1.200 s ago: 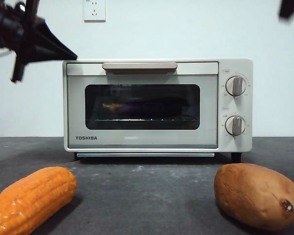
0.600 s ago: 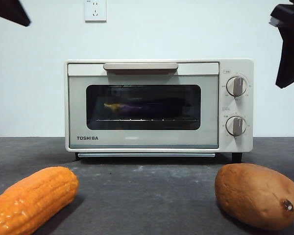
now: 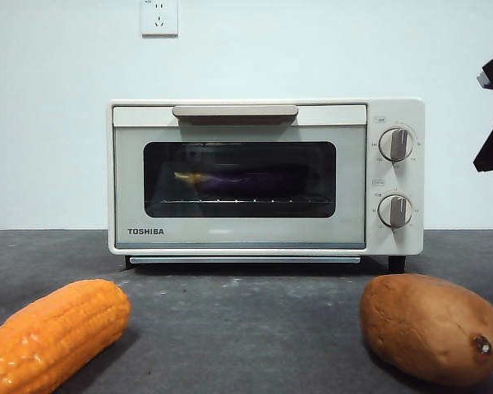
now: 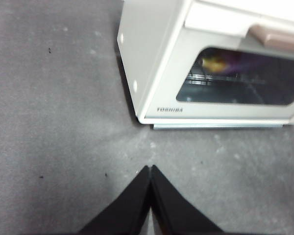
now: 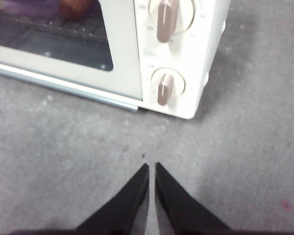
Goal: Take the eggplant from the table,put the eggplant in the oven
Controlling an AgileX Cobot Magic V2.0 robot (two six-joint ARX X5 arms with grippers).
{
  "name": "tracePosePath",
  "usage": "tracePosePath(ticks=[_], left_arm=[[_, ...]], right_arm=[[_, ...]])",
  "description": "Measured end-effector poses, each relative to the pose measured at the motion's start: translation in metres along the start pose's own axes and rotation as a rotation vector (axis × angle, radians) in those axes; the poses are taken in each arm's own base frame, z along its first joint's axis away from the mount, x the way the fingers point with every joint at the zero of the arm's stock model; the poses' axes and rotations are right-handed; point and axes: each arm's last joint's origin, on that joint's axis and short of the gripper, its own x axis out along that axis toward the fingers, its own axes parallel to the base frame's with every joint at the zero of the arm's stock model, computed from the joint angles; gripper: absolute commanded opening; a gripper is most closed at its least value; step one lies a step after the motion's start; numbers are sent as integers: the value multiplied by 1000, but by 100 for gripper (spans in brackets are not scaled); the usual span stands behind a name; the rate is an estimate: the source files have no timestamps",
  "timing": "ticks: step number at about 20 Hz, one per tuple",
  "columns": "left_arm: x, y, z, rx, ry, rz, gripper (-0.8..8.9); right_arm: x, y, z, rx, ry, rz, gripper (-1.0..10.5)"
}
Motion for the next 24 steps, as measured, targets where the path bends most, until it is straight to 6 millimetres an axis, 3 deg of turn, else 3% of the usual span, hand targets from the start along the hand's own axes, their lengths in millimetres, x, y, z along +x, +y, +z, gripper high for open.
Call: tracePosePath(ticks=[9,11,15,19,24], left_arm=[[-1,-1,0,-22,-1,-2,4],[-11,-3,0,-3,-36,-8,4],[-48,-6,3,194,-295,16,4],[-39,12,-32,220,-333,165,4],[-20,26,-67,220,-288,193,4]], right_arm=[[0,0,0,4,-3,0,6],[0,0,0,4,-2,0,6],[0,0,0,4,-2,0,6],[0,0,0,4,-2,0,6],[0,0,0,3,-1,0,6]])
